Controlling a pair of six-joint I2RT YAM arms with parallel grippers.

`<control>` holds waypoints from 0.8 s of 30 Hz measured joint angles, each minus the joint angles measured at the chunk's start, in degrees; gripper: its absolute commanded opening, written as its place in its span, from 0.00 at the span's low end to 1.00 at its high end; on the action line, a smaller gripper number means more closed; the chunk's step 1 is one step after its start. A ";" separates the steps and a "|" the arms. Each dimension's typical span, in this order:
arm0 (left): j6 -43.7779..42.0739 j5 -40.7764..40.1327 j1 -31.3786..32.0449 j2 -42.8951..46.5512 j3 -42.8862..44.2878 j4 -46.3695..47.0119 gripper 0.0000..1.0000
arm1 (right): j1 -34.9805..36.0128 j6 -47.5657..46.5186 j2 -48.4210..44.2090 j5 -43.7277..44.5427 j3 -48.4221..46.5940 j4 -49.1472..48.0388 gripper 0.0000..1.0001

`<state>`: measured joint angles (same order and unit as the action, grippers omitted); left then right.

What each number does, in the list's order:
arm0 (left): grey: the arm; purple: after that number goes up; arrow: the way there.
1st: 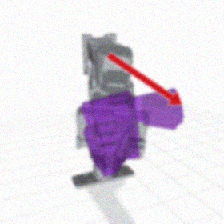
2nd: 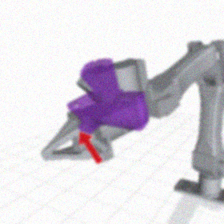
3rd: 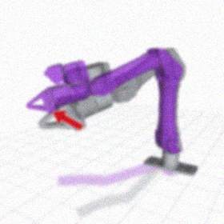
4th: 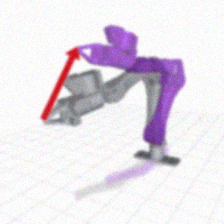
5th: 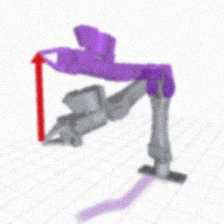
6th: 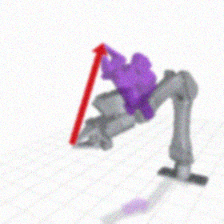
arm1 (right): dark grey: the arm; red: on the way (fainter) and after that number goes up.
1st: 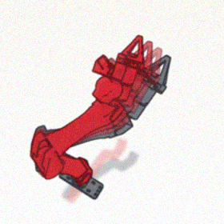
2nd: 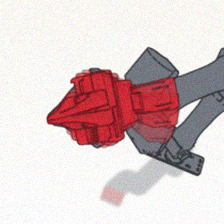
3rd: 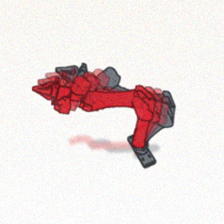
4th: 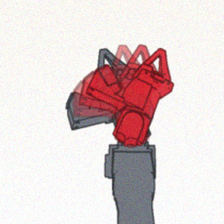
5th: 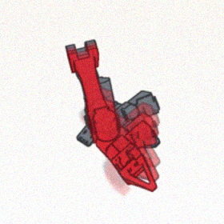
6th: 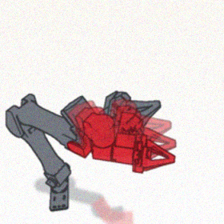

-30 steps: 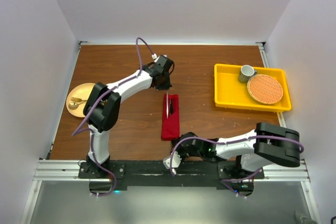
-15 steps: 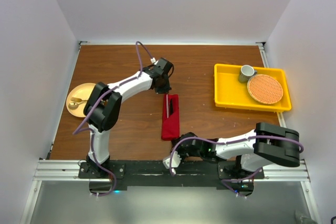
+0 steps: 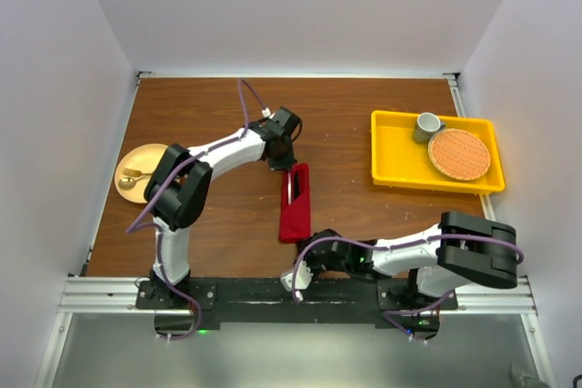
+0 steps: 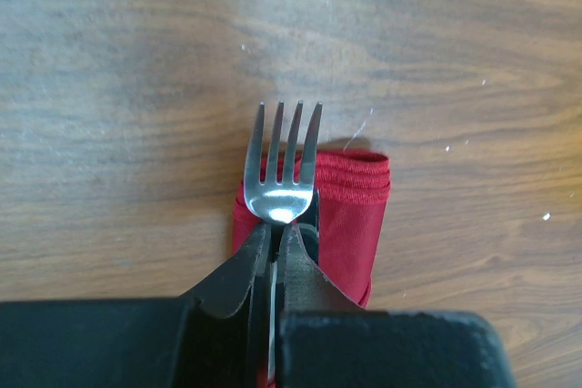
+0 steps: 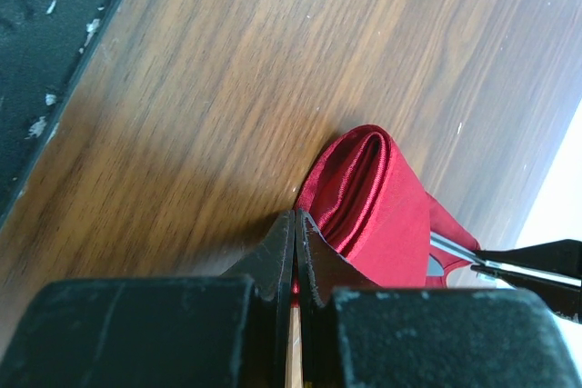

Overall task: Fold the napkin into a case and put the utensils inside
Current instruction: Insert the fork into the folded napkin.

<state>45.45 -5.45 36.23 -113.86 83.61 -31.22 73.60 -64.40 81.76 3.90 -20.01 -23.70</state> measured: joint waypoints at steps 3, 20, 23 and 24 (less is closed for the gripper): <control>0.00 0.09 0.42 0.37 -0.68 -0.17 0.00 | 0.00 0.26 0.39 0.13 -0.35 0.00 0.00; 0.52 0.09 2.01 3.32 -5.16 -0.72 0.00 | 0.02 1.62 1.79 1.09 -1.68 0.07 0.00; 0.55 0.11 2.19 3.63 -5.66 -0.76 0.00 | 0.00 1.81 2.29 1.18 -2.19 0.07 0.00; 0.57 0.11 2.21 3.67 -5.77 -0.76 0.00 | 0.00 1.97 2.40 1.20 -2.36 0.07 0.00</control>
<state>46.02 -5.34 38.44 -110.19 77.84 -31.99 73.60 -62.43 84.16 5.10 -22.37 -23.64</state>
